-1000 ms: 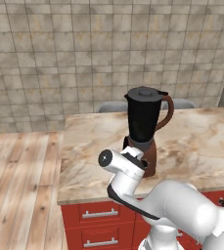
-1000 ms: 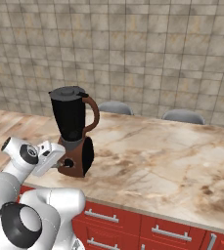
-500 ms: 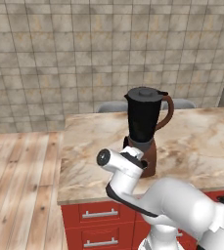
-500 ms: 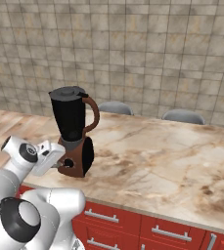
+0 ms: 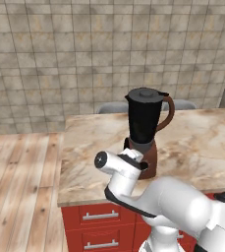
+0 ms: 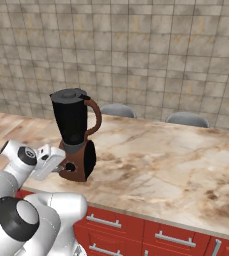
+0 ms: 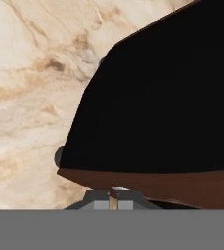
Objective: Grab the lime and lemon wedge from the fridge, place them in the blender, close the lid, and turn on the blender to create a marinade.
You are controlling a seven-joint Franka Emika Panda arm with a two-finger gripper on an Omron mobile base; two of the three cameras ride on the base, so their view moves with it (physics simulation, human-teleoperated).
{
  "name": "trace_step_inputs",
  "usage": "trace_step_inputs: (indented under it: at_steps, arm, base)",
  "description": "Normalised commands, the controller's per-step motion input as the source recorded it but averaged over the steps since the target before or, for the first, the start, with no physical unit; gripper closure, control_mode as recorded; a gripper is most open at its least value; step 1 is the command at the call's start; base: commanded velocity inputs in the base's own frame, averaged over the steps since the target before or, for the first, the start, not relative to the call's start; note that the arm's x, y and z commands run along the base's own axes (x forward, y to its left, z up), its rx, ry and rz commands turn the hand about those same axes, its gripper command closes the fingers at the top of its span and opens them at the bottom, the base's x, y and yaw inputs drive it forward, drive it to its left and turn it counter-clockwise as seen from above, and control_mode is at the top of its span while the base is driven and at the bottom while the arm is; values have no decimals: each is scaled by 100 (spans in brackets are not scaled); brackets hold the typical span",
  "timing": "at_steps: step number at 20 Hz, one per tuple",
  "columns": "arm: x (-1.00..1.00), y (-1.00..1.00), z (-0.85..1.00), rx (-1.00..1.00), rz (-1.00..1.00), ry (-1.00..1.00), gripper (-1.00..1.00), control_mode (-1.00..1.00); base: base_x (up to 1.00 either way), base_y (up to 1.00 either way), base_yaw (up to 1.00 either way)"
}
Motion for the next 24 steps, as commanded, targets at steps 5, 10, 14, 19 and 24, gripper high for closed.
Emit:
trace_step_inputs:
  at_steps: [5, 10, 14, 19, 24]
  arm:
    - [8, -14, -4, 0, 0, -7, 100, -100]
    - [15, -15, -2, 0, 0, -2, 100, -100]
    - [15, -13, -4, 0, 1, -2, 100, -100]
    - [8, -5, -7, 0, 3, -4, 100, -100]
    - [5, 0, 11, 0, 1, -7, 100, -100]
  base:
    - [0, 0, 0]
    - [0, 0, 0]
    - [0, 0, 0]
    - [0, 0, 0]
    - [0, 0, 0]
